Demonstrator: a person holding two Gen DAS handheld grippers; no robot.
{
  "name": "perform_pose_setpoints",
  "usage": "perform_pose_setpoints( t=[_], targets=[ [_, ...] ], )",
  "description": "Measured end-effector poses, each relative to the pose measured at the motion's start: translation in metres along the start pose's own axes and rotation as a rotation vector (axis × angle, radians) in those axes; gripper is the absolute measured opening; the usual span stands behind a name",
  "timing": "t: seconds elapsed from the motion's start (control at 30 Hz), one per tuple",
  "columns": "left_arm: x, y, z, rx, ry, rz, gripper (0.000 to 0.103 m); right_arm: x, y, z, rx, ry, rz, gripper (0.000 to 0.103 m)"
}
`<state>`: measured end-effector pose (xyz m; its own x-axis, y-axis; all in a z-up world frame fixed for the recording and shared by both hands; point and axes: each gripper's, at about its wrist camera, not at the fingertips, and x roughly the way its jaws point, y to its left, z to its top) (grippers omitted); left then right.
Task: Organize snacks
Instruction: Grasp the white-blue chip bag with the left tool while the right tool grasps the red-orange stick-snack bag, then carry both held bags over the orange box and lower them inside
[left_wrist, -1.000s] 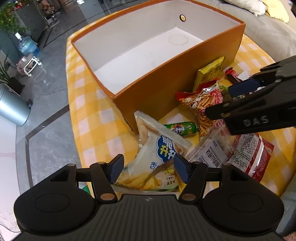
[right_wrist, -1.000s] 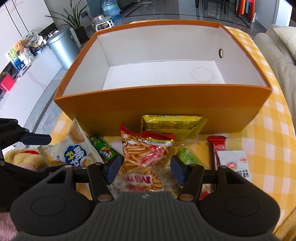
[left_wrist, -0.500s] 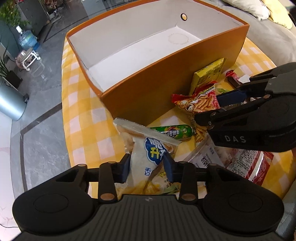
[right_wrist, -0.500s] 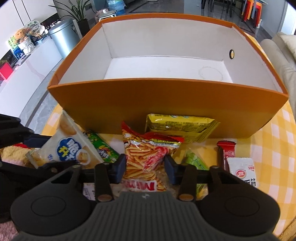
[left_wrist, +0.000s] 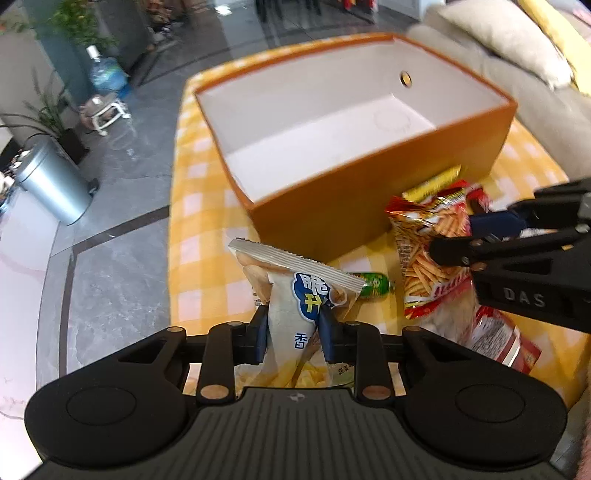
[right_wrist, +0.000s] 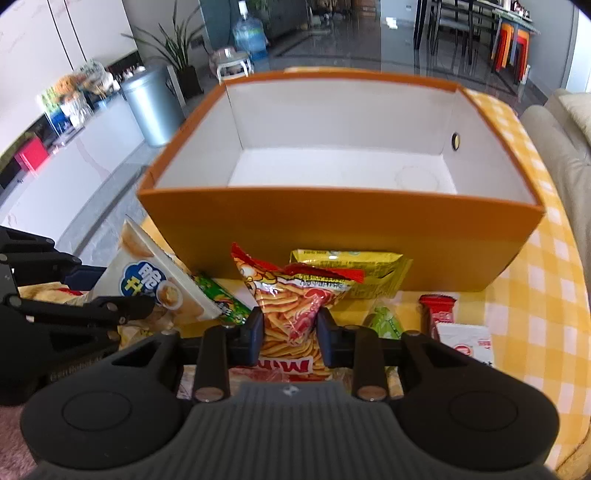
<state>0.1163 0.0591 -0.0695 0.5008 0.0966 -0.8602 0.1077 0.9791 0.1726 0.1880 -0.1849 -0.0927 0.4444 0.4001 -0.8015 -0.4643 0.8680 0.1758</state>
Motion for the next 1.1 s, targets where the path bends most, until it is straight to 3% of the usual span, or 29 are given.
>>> perform_pose_setpoints(
  t=[0.3,0.67,0.9,1.1],
  targets=[
    [-0.04,0.0,-0.003,-0.106,-0.112,0.062,0.03,-0.05,0.003,-0.001,-0.029,-0.084,-0.052,0.026],
    [-0.08,-0.011,0.006,-0.171,-0.208,-0.073,0.029,-0.088,-0.014,-0.012,0.032,-0.081,-0.062,0.026],
    [-0.086,-0.015,0.024,-0.164,-0.251,-0.099,0.029,-0.111,-0.028,-0.006,0.043,-0.132,-0.055,0.026],
    [-0.091,-0.011,0.056,-0.156,-0.304,-0.095,0.029,-0.129,-0.037,0.023,0.009,-0.206,-0.082,0.026]
  ],
)
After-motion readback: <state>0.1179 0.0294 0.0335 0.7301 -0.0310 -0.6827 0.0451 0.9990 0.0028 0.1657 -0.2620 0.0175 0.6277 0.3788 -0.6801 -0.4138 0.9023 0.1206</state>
